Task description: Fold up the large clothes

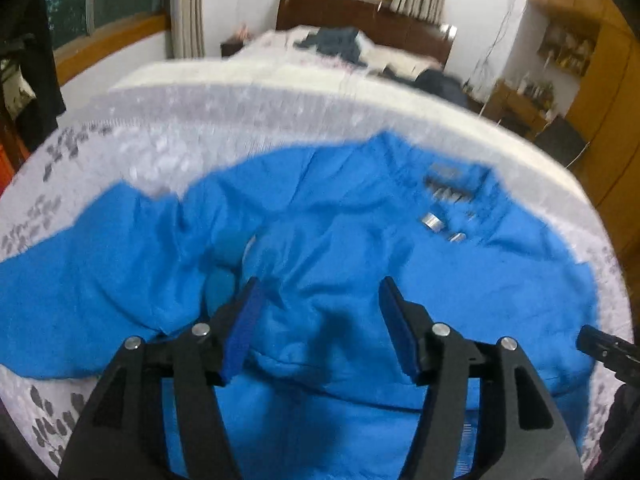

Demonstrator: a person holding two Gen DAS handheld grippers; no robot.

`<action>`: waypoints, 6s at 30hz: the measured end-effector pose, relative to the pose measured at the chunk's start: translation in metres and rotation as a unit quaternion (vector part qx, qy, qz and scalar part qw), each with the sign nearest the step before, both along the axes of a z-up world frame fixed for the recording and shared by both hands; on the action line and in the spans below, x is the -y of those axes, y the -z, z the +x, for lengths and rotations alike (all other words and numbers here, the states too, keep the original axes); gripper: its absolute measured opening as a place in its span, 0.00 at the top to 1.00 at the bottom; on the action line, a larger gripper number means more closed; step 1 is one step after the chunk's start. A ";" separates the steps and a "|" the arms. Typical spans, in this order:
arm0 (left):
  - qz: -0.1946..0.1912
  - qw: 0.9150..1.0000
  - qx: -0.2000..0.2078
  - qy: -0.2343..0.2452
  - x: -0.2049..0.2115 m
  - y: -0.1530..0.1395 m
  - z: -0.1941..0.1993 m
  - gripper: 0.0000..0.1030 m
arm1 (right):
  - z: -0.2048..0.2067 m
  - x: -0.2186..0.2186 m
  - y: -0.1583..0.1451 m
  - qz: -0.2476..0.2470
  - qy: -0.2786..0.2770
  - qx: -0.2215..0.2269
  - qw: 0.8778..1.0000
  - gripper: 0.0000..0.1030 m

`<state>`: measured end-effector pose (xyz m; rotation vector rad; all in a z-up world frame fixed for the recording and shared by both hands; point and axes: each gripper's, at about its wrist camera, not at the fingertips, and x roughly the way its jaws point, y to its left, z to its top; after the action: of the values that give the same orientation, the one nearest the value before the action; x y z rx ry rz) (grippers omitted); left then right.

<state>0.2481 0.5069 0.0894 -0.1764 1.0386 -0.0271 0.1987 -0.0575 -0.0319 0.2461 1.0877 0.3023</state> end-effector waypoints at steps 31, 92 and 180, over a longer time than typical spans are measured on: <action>-0.032 0.940 0.012 -0.340 -0.316 -0.018 -0.181 0.20 | -0.022 -0.047 -0.010 0.025 -0.084 0.027 0.996 0.29; -0.138 0.969 0.203 -0.032 -0.044 -0.109 -0.070 0.92 | -0.014 -0.024 -0.009 -0.004 -0.049 0.025 0.998 0.28; -0.078 0.991 0.085 0.062 -0.070 -0.054 -0.048 0.47 | 0.008 0.043 -0.028 -0.041 0.057 0.014 0.997 0.79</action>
<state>0.1998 0.5766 0.1432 -0.2478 0.8765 -0.2327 0.2071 -0.1003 -0.0042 0.2282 1.0519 0.1587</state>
